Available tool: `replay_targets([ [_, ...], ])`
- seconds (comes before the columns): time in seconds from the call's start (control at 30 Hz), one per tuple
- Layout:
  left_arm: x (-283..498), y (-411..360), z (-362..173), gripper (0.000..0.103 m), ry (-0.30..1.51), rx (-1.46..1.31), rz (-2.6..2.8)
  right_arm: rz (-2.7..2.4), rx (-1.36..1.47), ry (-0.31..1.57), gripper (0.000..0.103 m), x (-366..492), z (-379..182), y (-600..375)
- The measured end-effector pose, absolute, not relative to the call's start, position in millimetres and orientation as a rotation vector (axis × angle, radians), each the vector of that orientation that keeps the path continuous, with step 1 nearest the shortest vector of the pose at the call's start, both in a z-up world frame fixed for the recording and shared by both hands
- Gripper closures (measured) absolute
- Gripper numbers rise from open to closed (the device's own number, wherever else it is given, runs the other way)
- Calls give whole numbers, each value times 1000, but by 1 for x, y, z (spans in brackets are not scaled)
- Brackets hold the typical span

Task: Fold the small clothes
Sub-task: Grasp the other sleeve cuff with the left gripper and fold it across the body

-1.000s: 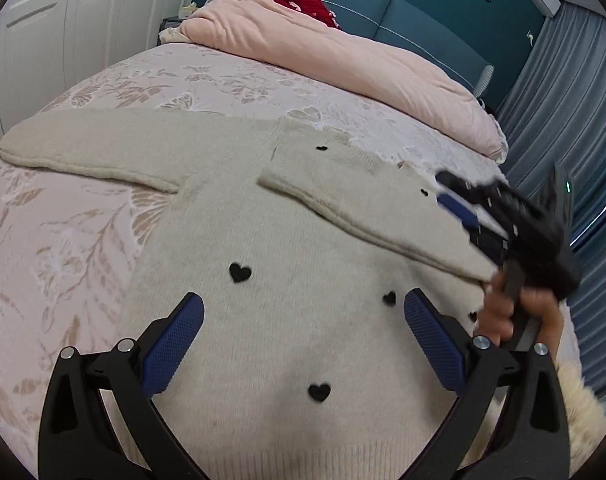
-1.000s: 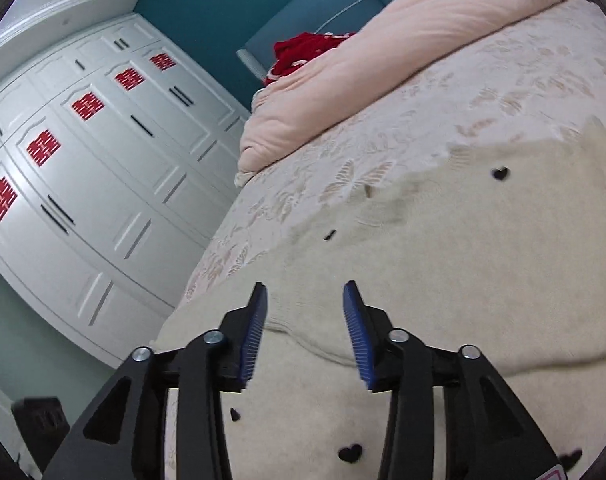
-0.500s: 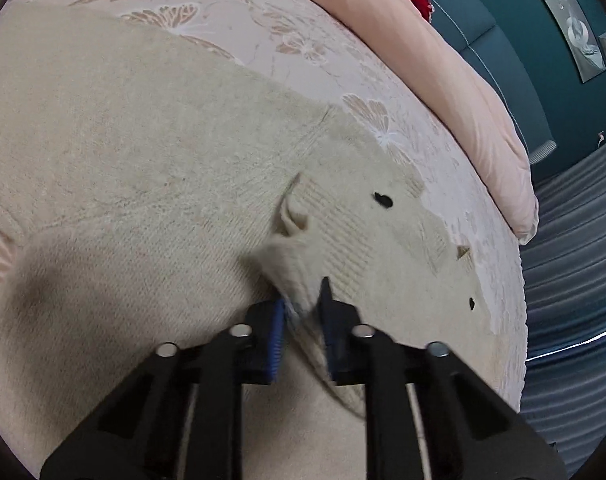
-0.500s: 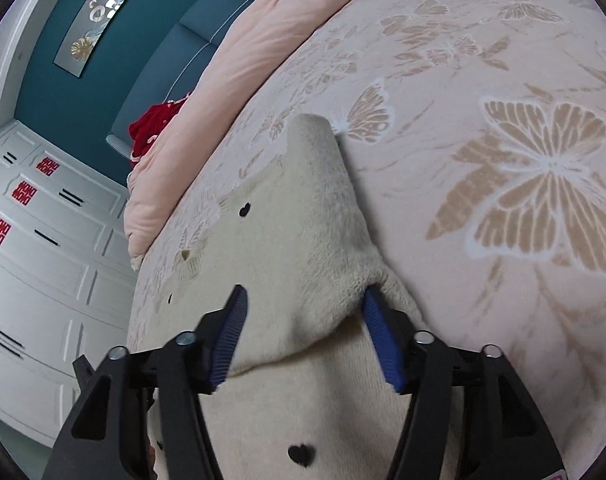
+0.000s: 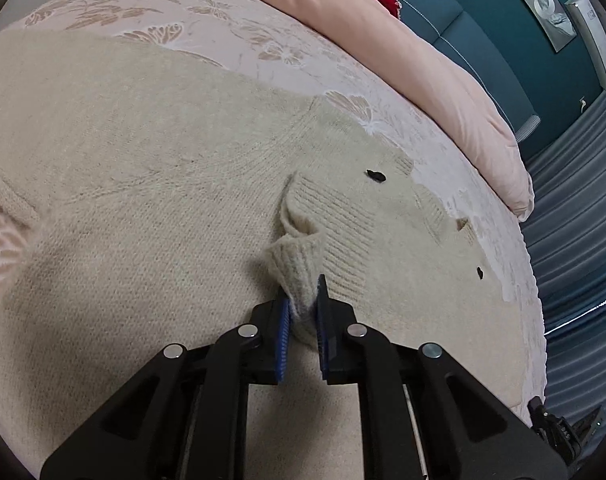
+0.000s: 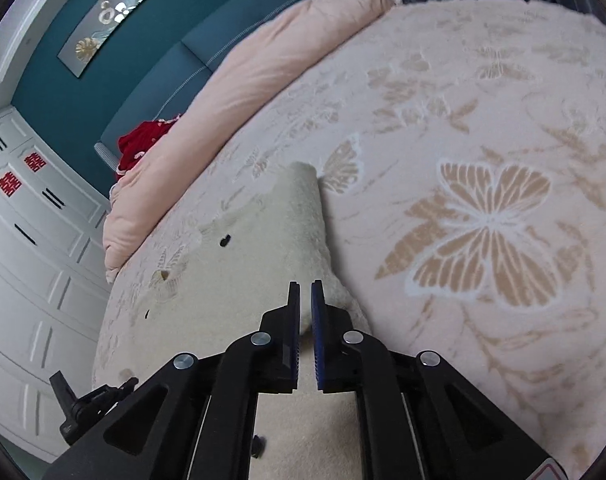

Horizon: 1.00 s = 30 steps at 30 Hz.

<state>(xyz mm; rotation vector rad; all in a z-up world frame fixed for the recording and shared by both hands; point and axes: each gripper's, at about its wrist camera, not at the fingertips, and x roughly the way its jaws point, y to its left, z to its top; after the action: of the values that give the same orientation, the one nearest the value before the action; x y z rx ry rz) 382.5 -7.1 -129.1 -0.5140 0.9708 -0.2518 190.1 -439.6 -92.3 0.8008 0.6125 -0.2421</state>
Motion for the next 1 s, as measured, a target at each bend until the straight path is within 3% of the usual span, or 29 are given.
replay_targets([
  [0.1, 384, -11, -130, 91, 969, -487, -249, -168, 710, 615, 92, 204, -75, -421],
  [0.2, 381, -13, -131, 90, 957, -464, -247, -182, 618, 832, 93, 245, -114, -413],
  [0.23, 381, -11, -131, 90, 958, -469, -249, -218, 620, 923, 103, 252, -137, -415],
  [0.27, 379, -8, -129, 90, 961, -489, -254, -224, 636, 902, 103, 247, -141, -415],
  [0.37, 362, 25, -114, 84, 909, -610, -287, -216, 580, 841, 91, 224, -109, -395],
  [0.4, 354, 44, -107, 76, 880, -615, -266, -206, 549, 815, 90, 211, -98, -383],
  [0.43, 347, 65, -103, 57, 858, -625, -238, -188, 526, 804, 90, 198, -90, -371],
  [0.5, 339, 121, -97, 43, 822, -654, -141, -138, 493, 812, 86, 171, -83, -345],
  [0.73, 350, 344, -100, 41, 768, -846, 277, -68, 376, 936, 71, 103, -85, -258],
  [0.9, 376, 418, -117, 49, 743, -982, 388, -38, 371, 1009, 66, 92, -81, -218],
  [1.0, 404, 415, -116, 93, 806, -896, 343, -29, 377, 1022, 59, 93, -76, -205],
])
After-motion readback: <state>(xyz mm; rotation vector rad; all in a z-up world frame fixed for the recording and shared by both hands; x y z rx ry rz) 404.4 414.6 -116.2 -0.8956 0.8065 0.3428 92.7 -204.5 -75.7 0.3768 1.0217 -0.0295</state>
